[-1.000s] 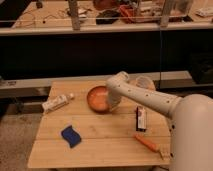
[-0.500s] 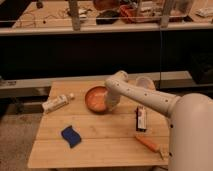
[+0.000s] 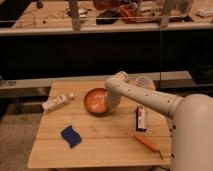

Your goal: Drag the ceramic bowl in a circle

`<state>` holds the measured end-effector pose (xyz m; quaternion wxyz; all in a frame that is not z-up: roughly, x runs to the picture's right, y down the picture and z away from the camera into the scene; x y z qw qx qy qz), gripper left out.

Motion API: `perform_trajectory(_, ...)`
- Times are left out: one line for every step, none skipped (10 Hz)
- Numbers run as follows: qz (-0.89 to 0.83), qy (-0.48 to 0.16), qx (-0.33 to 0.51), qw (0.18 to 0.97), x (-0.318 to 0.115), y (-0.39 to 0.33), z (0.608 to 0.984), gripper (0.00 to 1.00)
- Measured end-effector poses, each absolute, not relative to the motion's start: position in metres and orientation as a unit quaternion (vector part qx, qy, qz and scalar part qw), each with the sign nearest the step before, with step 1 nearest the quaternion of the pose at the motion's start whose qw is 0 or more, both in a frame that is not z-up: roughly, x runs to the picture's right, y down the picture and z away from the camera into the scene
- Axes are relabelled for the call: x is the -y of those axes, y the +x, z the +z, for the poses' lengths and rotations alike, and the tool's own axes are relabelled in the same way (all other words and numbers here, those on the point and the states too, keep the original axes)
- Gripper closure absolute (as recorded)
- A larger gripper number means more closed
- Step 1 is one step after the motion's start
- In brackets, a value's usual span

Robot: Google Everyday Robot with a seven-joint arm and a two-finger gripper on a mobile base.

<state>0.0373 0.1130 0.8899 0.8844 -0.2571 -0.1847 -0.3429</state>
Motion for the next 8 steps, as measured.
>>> perform_trajectory(-0.344, -0.258, 0.184, 0.884, -0.112, 0.045, 0.889, 0.99)
perform_trajectory(-0.345, -0.259, 0.186, 0.883, -0.113, 0.050, 0.888, 0.99)
perform_trajectory(-0.347, -0.260, 0.188, 0.881, -0.119, 0.052, 0.882, 0.99)
perform_trajectory(-0.351, -0.261, 0.190, 0.879, -0.126, 0.053, 0.877, 0.99)
perform_trajectory(-0.353, -0.261, 0.190, 0.878, -0.128, 0.055, 0.874, 0.99)
perform_trajectory(-0.360, -0.260, 0.193, 0.875, -0.127, 0.054, 0.873, 0.99)
perform_trajectory(-0.365, -0.259, 0.196, 0.872, -0.122, 0.051, 0.874, 0.99)
perform_trajectory(-0.368, -0.258, 0.198, 0.871, -0.117, 0.052, 0.875, 0.99)
